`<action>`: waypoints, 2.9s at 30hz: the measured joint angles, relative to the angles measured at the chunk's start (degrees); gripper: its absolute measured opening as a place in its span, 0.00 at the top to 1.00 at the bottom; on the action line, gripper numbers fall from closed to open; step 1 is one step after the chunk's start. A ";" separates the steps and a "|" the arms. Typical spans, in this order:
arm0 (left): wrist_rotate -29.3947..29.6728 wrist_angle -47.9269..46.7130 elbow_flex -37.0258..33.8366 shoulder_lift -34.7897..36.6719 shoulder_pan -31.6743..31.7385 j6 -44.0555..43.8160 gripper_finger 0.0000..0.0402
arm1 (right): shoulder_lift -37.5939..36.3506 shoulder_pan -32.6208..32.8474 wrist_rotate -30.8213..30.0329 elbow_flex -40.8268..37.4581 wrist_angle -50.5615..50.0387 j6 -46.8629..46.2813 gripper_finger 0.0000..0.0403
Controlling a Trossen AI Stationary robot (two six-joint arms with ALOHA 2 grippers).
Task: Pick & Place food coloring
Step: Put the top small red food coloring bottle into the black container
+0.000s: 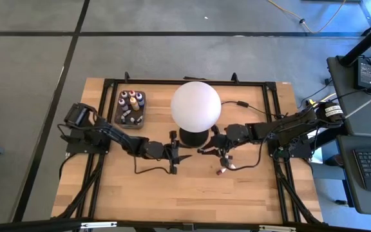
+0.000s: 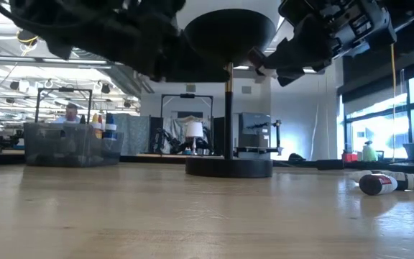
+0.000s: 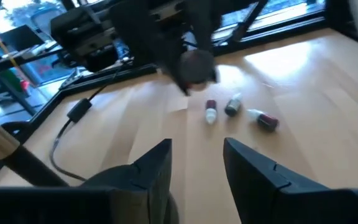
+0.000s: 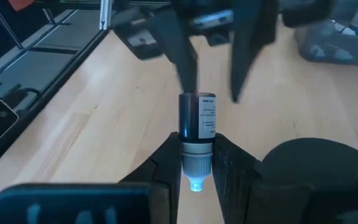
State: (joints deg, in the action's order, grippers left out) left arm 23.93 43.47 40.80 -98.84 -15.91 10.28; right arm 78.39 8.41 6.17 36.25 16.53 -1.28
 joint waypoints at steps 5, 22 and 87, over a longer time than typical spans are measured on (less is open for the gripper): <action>-1.26 0.53 3.14 -3.29 0.82 -0.03 0.65 | 0.42 0.10 -0.02 0.00 0.20 0.02 0.81; -3.18 0.06 5.76 -4.75 0.77 -0.04 0.65 | 5.86 0.08 -0.07 -0.09 3.48 0.46 0.80; 29.99 -82.29 5.76 29.94 -6.07 -45.93 0.81 | 0.72 -0.05 -5.07 -0.02 -28.81 -7.66 0.46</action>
State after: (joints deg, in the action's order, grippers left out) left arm 53.92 -38.82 46.57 -68.90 -21.98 -35.65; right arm 79.11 8.36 1.10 36.23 -12.27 -8.93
